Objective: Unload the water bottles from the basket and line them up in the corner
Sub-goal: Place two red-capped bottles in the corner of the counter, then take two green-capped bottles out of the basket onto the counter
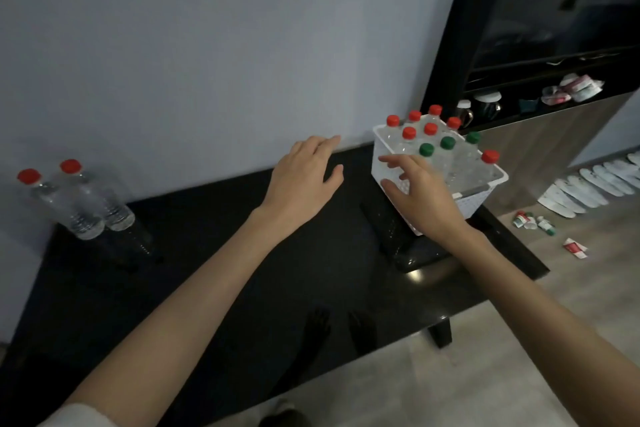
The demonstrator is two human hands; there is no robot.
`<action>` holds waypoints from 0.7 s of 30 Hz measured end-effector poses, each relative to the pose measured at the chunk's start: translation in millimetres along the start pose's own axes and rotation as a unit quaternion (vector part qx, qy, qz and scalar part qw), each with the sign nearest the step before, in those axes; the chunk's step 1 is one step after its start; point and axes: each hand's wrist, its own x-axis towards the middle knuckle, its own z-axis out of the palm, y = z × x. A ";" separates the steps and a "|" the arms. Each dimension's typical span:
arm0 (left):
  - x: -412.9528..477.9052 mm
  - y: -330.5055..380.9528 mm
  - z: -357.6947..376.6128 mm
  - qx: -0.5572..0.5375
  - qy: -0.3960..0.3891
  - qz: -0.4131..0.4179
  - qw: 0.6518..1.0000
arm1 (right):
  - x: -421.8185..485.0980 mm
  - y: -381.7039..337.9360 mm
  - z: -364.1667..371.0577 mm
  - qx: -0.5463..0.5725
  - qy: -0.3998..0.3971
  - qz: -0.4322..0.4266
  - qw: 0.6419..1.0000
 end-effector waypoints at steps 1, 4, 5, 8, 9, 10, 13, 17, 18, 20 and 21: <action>7.6 11.2 6.0 -0.008 -0.003 0.003 1.000 | -0.3 12.4 -9.6 0.002 0.005 0.007 1.000; 31.1 34.8 28.5 -0.033 -0.015 0.006 0.999 | 4.0 48.2 -30.7 0.001 0.016 0.029 0.999; 38.9 39.8 37.5 -0.041 -0.019 0.005 0.999 | 7.4 59.2 -35.1 -0.001 0.019 0.034 0.999; 64.9 49.4 68.9 -0.065 -0.032 -0.005 0.997 | 25.5 89.6 -43.2 -0.001 0.025 0.040 0.999; 74.0 51.0 80.4 -0.072 -0.037 -0.008 0.997 | 33.3 99.7 -43.8 -0.002 0.026 0.043 0.999; 83.0 52.2 92.2 -0.080 -0.042 -0.012 0.996 | 41.4 109.6 -43.5 -0.005 0.025 0.045 0.999; 112.3 53.0 127.1 -0.105 -0.063 -0.033 0.992 | 70.4 142.2 -39.6 -0.014 0.011 0.054 0.998; 150.5 56.0 171.3 -0.139 -0.101 -0.057 0.983 | 106.2 186.7 -36.3 -0.014 -0.017 0.067 0.998; 159.5 58.0 180.9 -0.145 -0.104 -0.057 0.982 | 113.8 196.8 -36.2 -0.018 -0.021 0.069 0.997; 174.6 63.0 198.2 -0.158 -0.117 -0.063 0.978 | 127.0 213.8 -36.0 -0.026 -0.035 0.071 0.997; 180.2 65.7 206.1 -0.167 -0.126 -0.067 0.976 | 133.1 221.1 -35.6 -0.029 -0.047 0.072 0.996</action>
